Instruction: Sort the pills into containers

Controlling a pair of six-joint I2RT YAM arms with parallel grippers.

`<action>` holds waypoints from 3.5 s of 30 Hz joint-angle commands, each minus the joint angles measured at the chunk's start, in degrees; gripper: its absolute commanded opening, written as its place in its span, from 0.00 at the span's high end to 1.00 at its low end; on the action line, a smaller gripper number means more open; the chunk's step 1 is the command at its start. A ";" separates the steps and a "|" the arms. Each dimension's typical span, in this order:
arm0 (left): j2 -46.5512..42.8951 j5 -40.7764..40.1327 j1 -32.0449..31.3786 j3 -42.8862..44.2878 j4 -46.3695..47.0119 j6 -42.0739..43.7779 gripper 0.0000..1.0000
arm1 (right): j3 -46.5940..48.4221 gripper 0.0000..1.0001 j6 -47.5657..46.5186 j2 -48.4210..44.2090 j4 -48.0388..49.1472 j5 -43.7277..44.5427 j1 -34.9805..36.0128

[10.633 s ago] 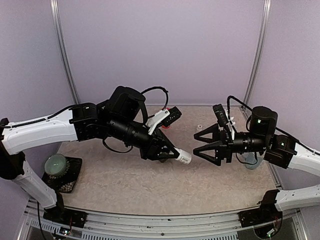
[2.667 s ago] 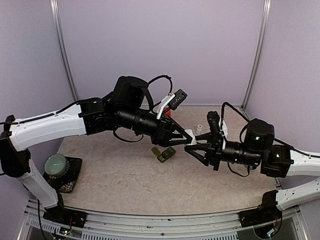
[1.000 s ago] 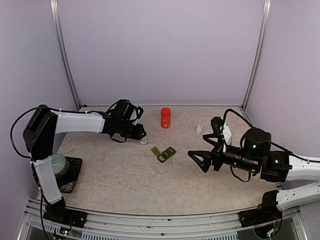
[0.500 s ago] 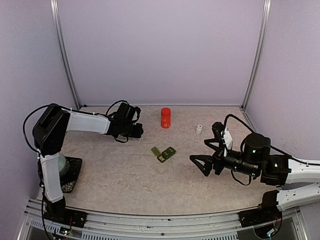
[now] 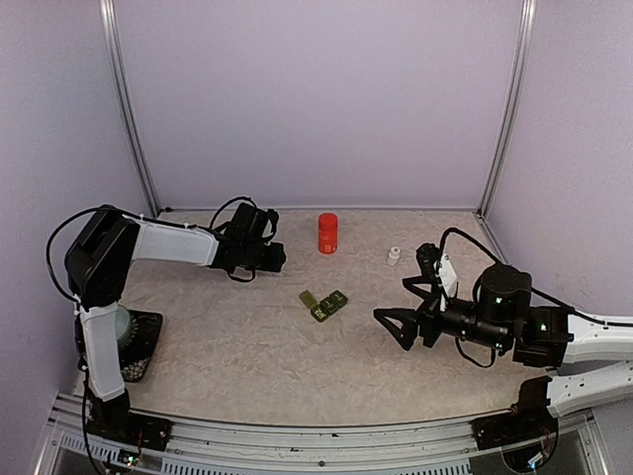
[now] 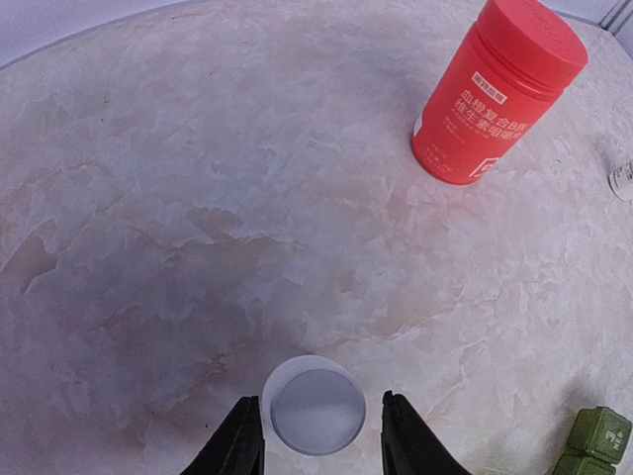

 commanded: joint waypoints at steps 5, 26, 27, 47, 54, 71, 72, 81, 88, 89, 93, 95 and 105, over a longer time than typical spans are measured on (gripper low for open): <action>-2.60 0.14 0.15 -2.43 2.22 -0.49 0.50 | 2.10 0.00 1.04 1.90 0.94 -0.05 -1.28; -11.02 15.83 -6.01 -15.51 17.10 -9.74 0.34 | 21.40 0.23 13.98 45.63 12.22 -42.89 -29.62; -10.31 16.12 -6.08 -15.46 17.64 -9.67 0.34 | 23.06 0.26 14.15 48.62 12.20 -44.40 -30.22; -3.64 19.38 -7.33 -13.74 20.48 -9.83 0.33 | 32.75 0.28 12.98 68.76 12.19 -47.11 -29.39; -4.72 19.77 -8.42 -13.62 20.06 -10.49 0.33 | 32.33 0.28 13.02 70.40 13.46 -46.72 -27.49; -7.71 16.53 -8.70 -15.50 20.10 -12.13 0.34 | 29.68 0.54 12.98 71.58 14.13 -43.20 -25.93; -7.50 16.11 -8.61 -15.42 19.66 -12.20 0.34 | 29.71 0.55 13.02 71.75 14.14 -43.11 -25.84; -5.64 16.26 -7.73 -16.91 18.94 -12.74 0.33 | 29.50 0.61 13.02 72.43 14.20 -42.16 -25.47; -5.63 18.10 -7.82 -17.81 19.47 -13.01 0.34 | 29.42 0.68 13.02 72.37 14.24 -41.38 -25.31; -5.68 18.53 -7.78 -18.07 19.74 -13.16 0.34 | 29.41 0.68 13.02 72.36 14.20 -41.42 -25.30; -6.13 19.77 -7.85 -18.77 20.44 -13.32 0.34 | 29.42 0.69 13.27 72.04 14.22 -41.21 -25.22; -6.63 20.37 -7.94 -19.25 21.00 -13.35 0.34 | 29.56 0.70 13.35 71.86 14.14 -40.92 -25.22; -11.10 19.54 -9.72 -22.05 21.89 -12.67 0.34 | 30.19 0.71 13.46 71.13 12.93 -39.87 -24.87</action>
